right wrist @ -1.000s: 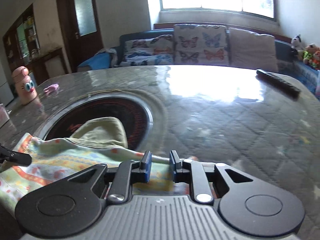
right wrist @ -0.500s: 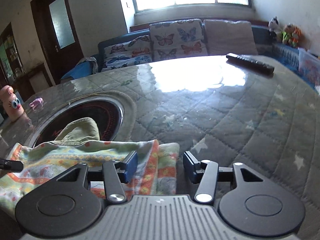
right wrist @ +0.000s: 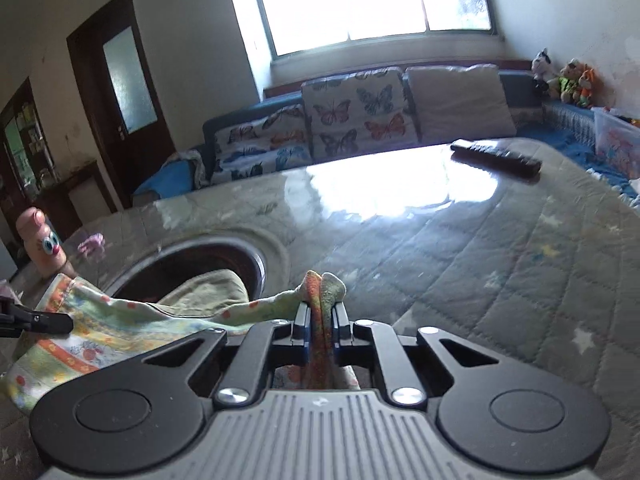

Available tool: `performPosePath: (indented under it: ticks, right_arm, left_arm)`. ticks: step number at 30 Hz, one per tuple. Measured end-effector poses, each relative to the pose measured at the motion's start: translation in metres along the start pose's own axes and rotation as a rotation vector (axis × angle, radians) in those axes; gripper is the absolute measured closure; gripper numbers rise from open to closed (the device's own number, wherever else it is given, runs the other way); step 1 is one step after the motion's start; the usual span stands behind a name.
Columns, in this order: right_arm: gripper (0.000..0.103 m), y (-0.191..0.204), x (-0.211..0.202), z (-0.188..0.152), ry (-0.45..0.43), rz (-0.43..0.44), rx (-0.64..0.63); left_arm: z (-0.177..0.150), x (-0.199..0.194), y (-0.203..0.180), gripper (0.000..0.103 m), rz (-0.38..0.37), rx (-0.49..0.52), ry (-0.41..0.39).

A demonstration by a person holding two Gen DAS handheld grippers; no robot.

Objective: Fold clothes
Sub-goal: 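Lift the held edge with both grippers and fold it over the shirt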

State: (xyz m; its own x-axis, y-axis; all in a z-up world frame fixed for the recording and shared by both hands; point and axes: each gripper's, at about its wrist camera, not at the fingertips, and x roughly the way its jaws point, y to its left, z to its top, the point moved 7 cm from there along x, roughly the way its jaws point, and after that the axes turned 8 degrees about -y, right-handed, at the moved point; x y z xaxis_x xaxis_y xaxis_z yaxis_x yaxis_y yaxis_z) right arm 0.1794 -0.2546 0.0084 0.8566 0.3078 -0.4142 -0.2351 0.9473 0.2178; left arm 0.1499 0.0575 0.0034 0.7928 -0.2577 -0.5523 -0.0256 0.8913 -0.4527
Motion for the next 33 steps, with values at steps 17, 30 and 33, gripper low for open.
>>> performPosePath:
  ticks: [17, 30, 33]
  right_arm:
    - [0.094, -0.146, -0.027, 0.057, -0.108, -0.324, 0.026]
    - [0.088, -0.189, 0.001, 0.035, -0.034, -0.450, 0.033]
    - [0.088, -0.184, -0.003, 0.034, -0.043, -0.440, 0.022]
  left_arm:
    - [0.018, 0.132, -0.154, 0.094, -0.152, 0.199, 0.089]
    - [0.005, 0.172, -0.157, 0.074, -0.076, 0.264, 0.137]
    - [0.008, 0.164, -0.153, 0.060, -0.071, 0.277, 0.111]
